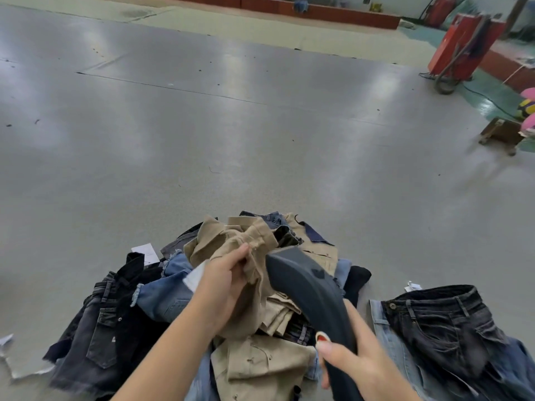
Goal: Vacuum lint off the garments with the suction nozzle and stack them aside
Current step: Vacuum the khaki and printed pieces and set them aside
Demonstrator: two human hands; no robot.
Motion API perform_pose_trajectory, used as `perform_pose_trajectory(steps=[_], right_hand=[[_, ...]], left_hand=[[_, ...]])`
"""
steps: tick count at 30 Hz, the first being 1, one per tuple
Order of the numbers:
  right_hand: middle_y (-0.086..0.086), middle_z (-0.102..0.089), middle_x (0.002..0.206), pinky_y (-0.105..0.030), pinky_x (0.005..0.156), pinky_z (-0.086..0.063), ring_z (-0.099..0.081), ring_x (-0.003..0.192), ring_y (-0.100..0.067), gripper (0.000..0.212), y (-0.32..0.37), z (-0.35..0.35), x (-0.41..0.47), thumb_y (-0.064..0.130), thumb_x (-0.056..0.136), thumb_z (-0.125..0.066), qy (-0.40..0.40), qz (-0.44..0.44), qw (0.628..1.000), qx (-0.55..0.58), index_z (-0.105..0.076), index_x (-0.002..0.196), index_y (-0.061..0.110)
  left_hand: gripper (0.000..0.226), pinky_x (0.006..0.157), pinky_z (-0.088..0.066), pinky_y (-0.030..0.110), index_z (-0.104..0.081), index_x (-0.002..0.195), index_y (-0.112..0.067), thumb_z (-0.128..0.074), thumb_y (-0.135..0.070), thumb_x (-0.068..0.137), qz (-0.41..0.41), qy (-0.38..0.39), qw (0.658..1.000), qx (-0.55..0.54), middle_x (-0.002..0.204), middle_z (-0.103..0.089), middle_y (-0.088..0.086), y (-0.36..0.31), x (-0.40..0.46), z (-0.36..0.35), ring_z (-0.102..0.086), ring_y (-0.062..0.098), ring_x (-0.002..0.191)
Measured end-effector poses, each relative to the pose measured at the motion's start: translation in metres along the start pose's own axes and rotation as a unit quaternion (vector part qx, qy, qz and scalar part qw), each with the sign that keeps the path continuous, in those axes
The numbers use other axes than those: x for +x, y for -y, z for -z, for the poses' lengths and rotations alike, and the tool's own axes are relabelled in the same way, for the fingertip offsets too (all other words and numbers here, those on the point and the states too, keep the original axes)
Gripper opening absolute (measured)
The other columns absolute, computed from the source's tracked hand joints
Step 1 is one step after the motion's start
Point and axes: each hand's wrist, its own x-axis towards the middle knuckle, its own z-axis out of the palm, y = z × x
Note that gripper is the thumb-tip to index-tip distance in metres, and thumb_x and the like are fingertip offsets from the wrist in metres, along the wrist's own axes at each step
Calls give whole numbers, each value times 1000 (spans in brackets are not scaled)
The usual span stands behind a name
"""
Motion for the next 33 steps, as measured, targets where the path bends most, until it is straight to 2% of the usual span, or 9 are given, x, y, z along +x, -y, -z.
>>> perform_pose_trajectory(steps=[4, 9, 13, 16, 20, 23, 27, 31, 33], right_hand=[[-3, -69, 94, -25, 75, -50, -66, 81, -12, 58, 0, -10, 0, 46, 63, -70, 5, -8, 998, -56, -51, 117, 45], [-12, -64, 69, -33, 57, -48, -60, 55, -24, 42, 2, -16, 3, 44, 60, -71, -26, -43, 998, 41, -61, 101, 48], [-13, -62, 64, -31, 47, -47, -57, 46, -30, 61, 5, -10, 10, 44, 56, -74, -72, -47, 991, 98, -60, 114, 33], [-19, -55, 60, -33, 43, -46, -52, 42, -31, 51, 6, -9, 13, 37, 61, -74, -94, -50, 987, 120, -61, 106, 18], [-21, -54, 61, -33, 42, -46, -52, 42, -31, 39, 5, -4, 12, 19, 66, -78, -145, -44, 978, 144, -57, 96, 4], [-22, -53, 63, -34, 43, -47, -52, 43, -30, 34, 8, 11, 10, 22, 69, -70, -190, -44, 965, 175, -54, 87, -1], [-22, -55, 61, -32, 41, -45, -53, 41, -31, 39, 8, 14, 4, 27, 59, -78, -101, -54, 983, 145, -58, 84, 7], [-14, -60, 65, -28, 51, -45, -57, 49, -25, 40, 3, -2, 3, 40, 56, -76, -27, -89, 991, 100, -69, 94, 28], [-19, -57, 62, -29, 46, -45, -53, 44, -28, 31, 6, -3, 5, 32, 63, -73, -36, -102, 986, 125, -65, 89, 17]], left_hand=[[34, 83, -49, 35, -78, 96, -15, -57, -36, 80, 52, 20, 998, 20, 106, -73, 9, 17, -3, -4, -69, 23, 99], [30, 85, -50, 35, -71, 105, -23, -55, -41, 87, 48, -22, 992, 116, 107, -73, 0, 29, 2, 5, -67, 15, 101], [32, 81, -52, 26, -75, 99, -20, -47, -33, 95, 21, 23, 981, 190, 102, -74, 7, 36, 0, 5, -69, 19, 97], [28, 77, -55, 28, -73, 100, -8, -52, -25, 92, 7, 13, 988, 151, 97, -74, 13, 40, 1, 1, -70, 23, 93], [28, 64, -56, 24, -79, 79, -9, -52, -18, 80, -8, 46, 998, 48, 82, -74, 11, 40, 1, -3, -72, 18, 75], [31, 67, -58, 31, -71, 95, -1, -51, -18, 79, -9, 55, 998, -34, 93, -73, 17, 33, 3, 3, -71, 23, 82], [36, 80, -54, 34, -73, 96, -4, -46, -23, 82, 2, 67, 998, 8, 100, -71, 18, 38, 6, 6, -68, 27, 93], [35, 77, -53, 25, -79, 89, -16, -47, -27, 81, -7, 54, 996, 71, 98, -74, 8, 47, 5, 4, -68, 19, 94], [36, 81, -51, 25, -78, 94, -17, -47, -28, 81, -14, 58, 994, 97, 101, -74, 10, 50, 6, 7, -68, 21, 98]])
